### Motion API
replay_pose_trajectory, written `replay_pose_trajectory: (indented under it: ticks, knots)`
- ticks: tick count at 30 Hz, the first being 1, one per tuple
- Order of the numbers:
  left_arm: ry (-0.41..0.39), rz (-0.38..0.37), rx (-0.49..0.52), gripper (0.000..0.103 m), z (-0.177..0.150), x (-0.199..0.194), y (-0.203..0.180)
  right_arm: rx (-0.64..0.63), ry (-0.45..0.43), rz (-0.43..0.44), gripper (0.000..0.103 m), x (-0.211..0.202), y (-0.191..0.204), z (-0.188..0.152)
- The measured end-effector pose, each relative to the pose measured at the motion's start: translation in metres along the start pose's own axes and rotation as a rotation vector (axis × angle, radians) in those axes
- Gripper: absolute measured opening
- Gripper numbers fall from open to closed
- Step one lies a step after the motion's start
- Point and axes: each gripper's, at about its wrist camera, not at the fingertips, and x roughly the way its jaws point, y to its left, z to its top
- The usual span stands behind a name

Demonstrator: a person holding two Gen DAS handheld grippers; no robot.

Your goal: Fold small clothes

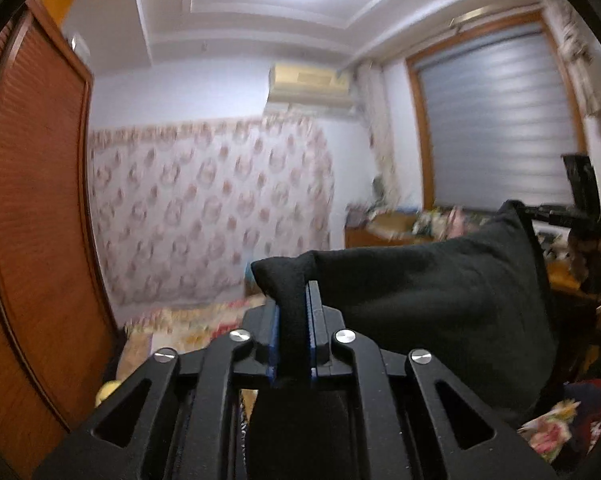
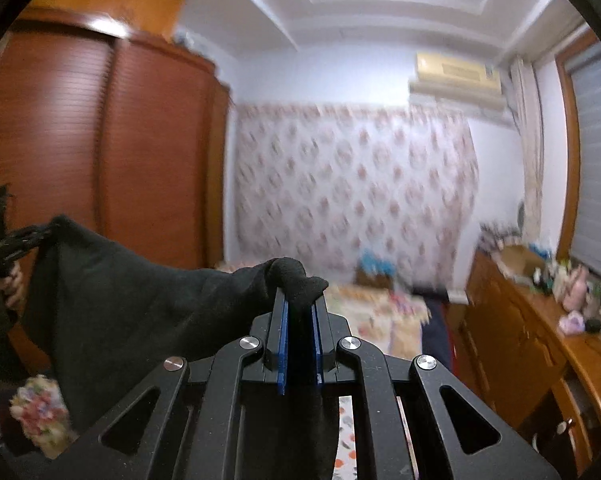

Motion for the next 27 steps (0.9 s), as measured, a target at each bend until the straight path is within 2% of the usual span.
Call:
replay_pose_trajectory:
  ticks: [3, 4, 6, 7, 10, 12, 14, 15, 18, 22, 27]
  knots:
    - [0.157, 0.006, 0.004, 0.017, -0.042, 0.087, 0.013, 0.025, 0.158, -0.054, 0.010, 0.102, -0.014, -0.027]
    - [0.206, 0.020, -0.006, 0.023, -0.059, 0.111, 0.019, 0.038, 0.223, -0.068, 0.010, 0.140, -0.020, -0.044]
    - [0.278, 0.021, -0.023, 0.035, -0.088, 0.144, 0.025, 0.060, 0.335, -0.109, 0.017, 0.196, -0.029, -0.077]
    - [0.311, 0.025, -0.031, 0.045, -0.101, 0.156, 0.027, 0.071, 0.390, -0.138, 0.017, 0.220, -0.032, -0.094]
    - [0.419, -0.007, -0.047, 0.048, -0.138, 0.174, 0.020, 0.095, 0.485, -0.166, 0.018, 0.260, -0.039, -0.137]
    - [0.439, -0.030, -0.039, 0.055, -0.149, 0.172, 0.011, 0.126, 0.495, -0.154, 0.033, 0.267, -0.041, -0.155]
    - [0.460, -0.062, -0.045, 0.075, -0.160, 0.165, 0.002, 0.143, 0.501, -0.136, 0.039, 0.265, -0.041, -0.165]
    - [0.471, -0.065, -0.045, 0.078, -0.161, 0.163, -0.005, 0.150, 0.504, -0.131, 0.041, 0.263, -0.045, -0.170]
    - [0.486, -0.098, -0.040, 0.079, -0.162, 0.155, -0.020, 0.179, 0.501, -0.101, 0.041, 0.255, -0.060, -0.164]
    - [0.507, -0.106, -0.029, 0.079, -0.171, 0.151, -0.035, 0.189, 0.475, -0.069, 0.042, 0.224, -0.066, -0.166]
    - [0.562, -0.122, -0.071, 0.079, -0.192, 0.144, -0.042, 0.228, 0.482, -0.021, 0.049, 0.189, -0.063, -0.197]
